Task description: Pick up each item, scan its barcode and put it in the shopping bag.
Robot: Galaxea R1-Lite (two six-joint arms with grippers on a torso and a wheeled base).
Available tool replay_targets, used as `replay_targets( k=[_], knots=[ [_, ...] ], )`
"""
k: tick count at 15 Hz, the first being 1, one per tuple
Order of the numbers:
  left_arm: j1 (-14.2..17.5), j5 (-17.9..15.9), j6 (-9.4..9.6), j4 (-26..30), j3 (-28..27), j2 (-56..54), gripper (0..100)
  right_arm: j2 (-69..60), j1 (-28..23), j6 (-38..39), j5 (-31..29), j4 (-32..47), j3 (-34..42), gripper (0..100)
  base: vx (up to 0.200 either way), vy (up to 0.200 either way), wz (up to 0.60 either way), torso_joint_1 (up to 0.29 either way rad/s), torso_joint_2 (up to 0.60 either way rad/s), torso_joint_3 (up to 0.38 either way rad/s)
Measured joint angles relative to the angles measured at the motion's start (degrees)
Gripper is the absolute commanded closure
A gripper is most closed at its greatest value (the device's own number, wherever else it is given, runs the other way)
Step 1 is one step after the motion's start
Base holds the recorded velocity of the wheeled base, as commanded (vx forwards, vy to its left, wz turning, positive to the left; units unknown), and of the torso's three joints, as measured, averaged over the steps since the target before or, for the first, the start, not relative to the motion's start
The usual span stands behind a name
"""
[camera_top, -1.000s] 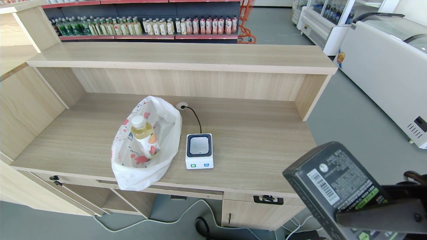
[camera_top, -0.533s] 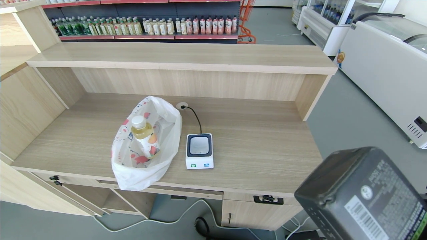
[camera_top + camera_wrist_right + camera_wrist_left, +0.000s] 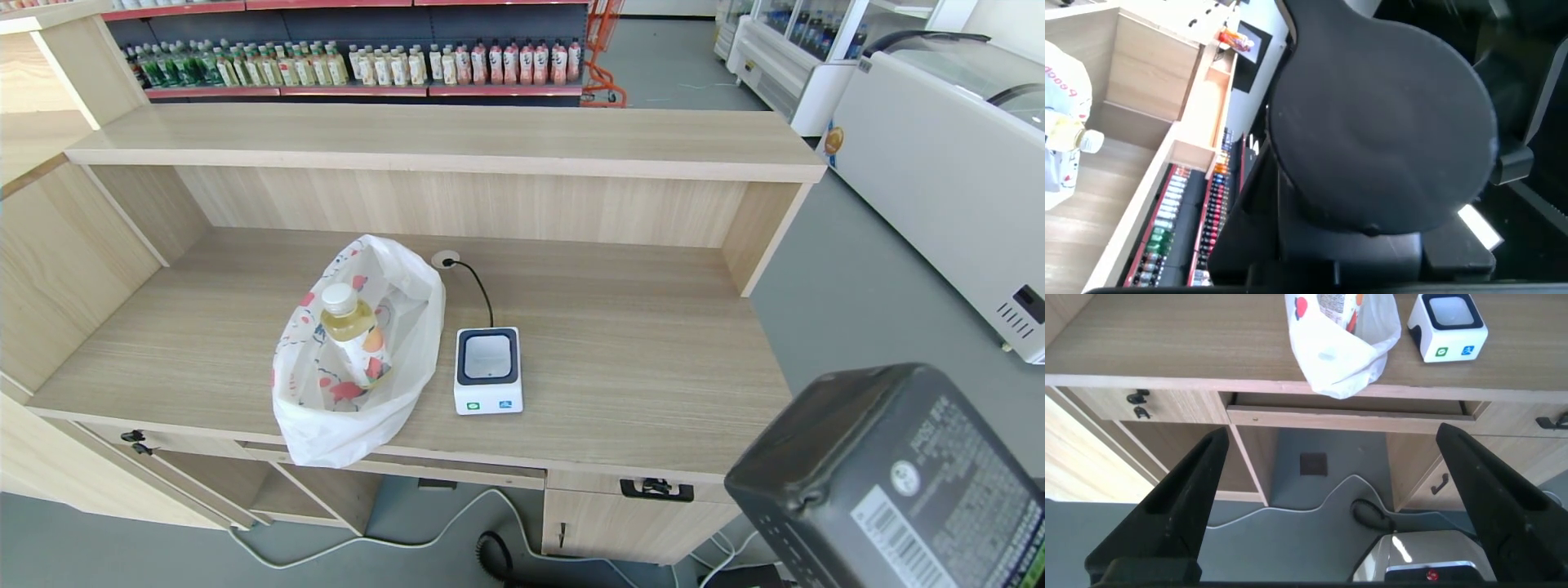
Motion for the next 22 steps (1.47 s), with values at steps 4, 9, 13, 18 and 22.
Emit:
replay_targets(
  k=[4,9,13,18,22],
  knots=[
    [0.00,0.00,0.00,0.00,0.00,0.00,0,-0.29,0.00,-0.06,0.16,0.00,0.30,100,0.000,0.000,0.00,0.000,0.00,0.000],
    [0.00,0.00,0.00,0.00,0.00,0.00,0,-1.12,-0.07,-0.09,1.23,0.11,0.34,100,0.000,0.000,0.00,0.000,0.00,0.000],
    [0.00,0.00,-0.02,0.00,0.00,-0.02,0,-1.40,-0.16,-0.17,1.26,0.06,0.34,100,0.000,0.000,0.00,0.000,0.00,0.000],
    [0.00,-0.01,-0.02,0.00,0.00,0.00,0,-1.87,-0.20,-0.09,1.23,0.27,0.39,100,0.000,0.000,0.00,0.000,0.00,0.000],
    [0.00,0.00,0.00,-0.02,0.00,0.00,0,-0.93,-5.97,9.98,-2.99,0.63,-2.51,100,0.000,0.000,0.00,0.000,0.00,0.000]
  ],
)
